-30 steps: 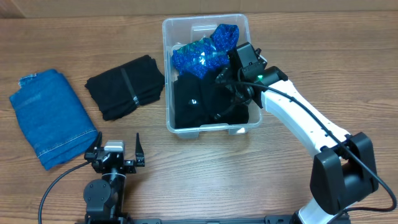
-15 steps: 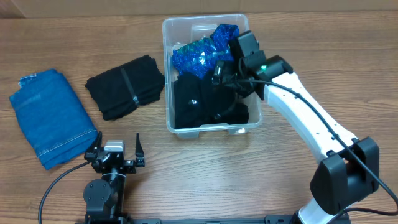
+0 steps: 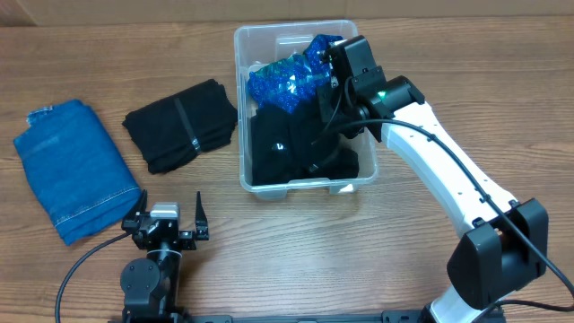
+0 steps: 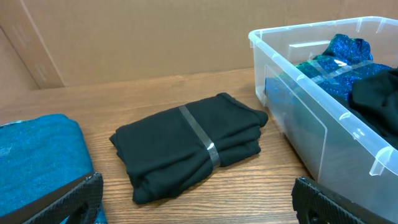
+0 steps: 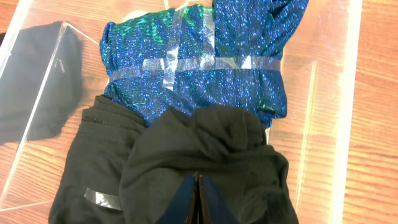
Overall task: Pack container
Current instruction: 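Release and press the black garment down inside the bin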
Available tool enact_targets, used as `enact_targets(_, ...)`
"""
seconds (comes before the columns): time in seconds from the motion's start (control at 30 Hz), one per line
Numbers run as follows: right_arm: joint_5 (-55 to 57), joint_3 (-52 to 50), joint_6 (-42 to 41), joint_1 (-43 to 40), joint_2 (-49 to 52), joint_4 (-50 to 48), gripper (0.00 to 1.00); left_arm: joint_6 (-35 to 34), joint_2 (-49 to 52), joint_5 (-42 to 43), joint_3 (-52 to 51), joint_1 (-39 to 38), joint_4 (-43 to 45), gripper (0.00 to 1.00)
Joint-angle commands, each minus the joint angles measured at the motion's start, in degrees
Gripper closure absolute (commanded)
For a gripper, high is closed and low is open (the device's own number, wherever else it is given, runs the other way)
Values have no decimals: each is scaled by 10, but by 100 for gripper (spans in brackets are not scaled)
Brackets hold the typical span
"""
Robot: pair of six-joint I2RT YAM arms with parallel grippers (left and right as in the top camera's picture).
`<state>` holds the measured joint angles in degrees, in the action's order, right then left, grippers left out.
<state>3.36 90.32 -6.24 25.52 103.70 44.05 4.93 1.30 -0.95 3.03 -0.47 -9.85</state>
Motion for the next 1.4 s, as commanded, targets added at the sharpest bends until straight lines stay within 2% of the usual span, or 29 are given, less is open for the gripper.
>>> enact_targets(0.0,0,-4,18,0,28,-4,96,13,1,-5,-3,-3,1,0)
enact_targets(0.4,22,-5,18,-6,168,16,96,13,1,-5,-3,-3,1,0)
enact_targets(0.57,26,1,17,-9,175,14,96,13,1,-5,-3,-3,1,0)
enact_targets(0.93,39,198,16,-5,148,164,96,13,1,-5,-3,-3,1,0)
enact_targets(1.13,-7,187,16,-5,153,130,96,13,1,-5,-3,-3,1,0)
enact_targets(1.37,-35,101,9,-5,163,25,96,13,1,-5,-3,-3,1,0)
